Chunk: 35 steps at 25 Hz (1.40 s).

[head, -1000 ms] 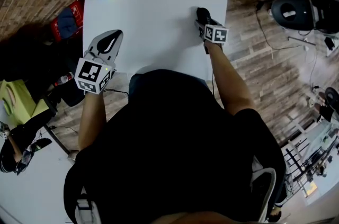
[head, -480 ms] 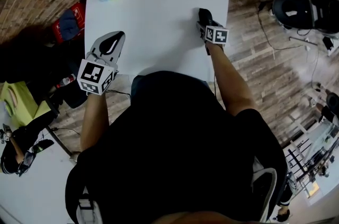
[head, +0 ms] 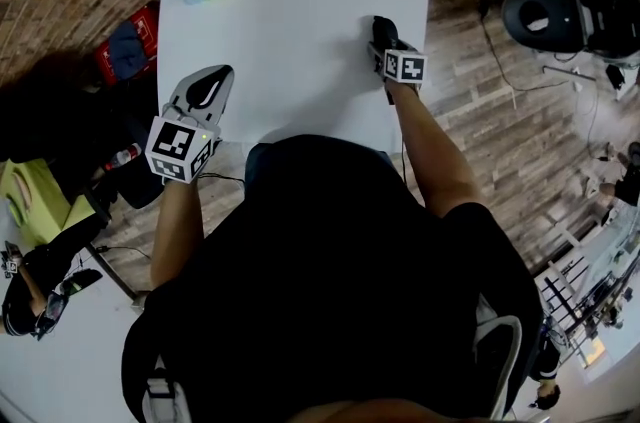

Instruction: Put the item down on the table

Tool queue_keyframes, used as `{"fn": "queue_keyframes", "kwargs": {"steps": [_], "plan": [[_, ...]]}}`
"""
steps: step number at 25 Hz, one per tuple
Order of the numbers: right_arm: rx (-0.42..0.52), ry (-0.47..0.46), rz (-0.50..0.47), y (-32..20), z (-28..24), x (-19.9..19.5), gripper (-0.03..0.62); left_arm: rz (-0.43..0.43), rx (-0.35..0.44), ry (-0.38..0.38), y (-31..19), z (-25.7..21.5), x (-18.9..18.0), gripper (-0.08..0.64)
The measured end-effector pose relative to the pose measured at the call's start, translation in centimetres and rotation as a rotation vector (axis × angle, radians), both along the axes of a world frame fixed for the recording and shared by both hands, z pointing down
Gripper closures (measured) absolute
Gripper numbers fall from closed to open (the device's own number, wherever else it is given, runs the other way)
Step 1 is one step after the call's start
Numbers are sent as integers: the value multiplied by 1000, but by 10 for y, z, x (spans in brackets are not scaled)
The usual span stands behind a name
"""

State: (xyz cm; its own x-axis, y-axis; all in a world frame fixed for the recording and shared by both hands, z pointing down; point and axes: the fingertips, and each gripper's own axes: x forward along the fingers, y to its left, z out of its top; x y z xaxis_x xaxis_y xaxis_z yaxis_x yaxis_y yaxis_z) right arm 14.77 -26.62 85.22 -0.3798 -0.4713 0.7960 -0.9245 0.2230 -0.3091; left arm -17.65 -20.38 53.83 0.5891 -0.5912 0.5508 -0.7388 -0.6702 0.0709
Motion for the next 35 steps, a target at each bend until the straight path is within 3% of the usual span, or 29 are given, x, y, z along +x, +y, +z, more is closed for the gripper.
{"fn": "queue_keyframes", "kwargs": {"steps": [17, 35], "plan": [[-7, 38, 16, -2, 4, 0, 224, -9, 2, 24, 3, 6, -6, 543], [-4, -61, 11, 2, -7, -7, 196, -39, 30, 21, 11, -5, -12, 543]]}}
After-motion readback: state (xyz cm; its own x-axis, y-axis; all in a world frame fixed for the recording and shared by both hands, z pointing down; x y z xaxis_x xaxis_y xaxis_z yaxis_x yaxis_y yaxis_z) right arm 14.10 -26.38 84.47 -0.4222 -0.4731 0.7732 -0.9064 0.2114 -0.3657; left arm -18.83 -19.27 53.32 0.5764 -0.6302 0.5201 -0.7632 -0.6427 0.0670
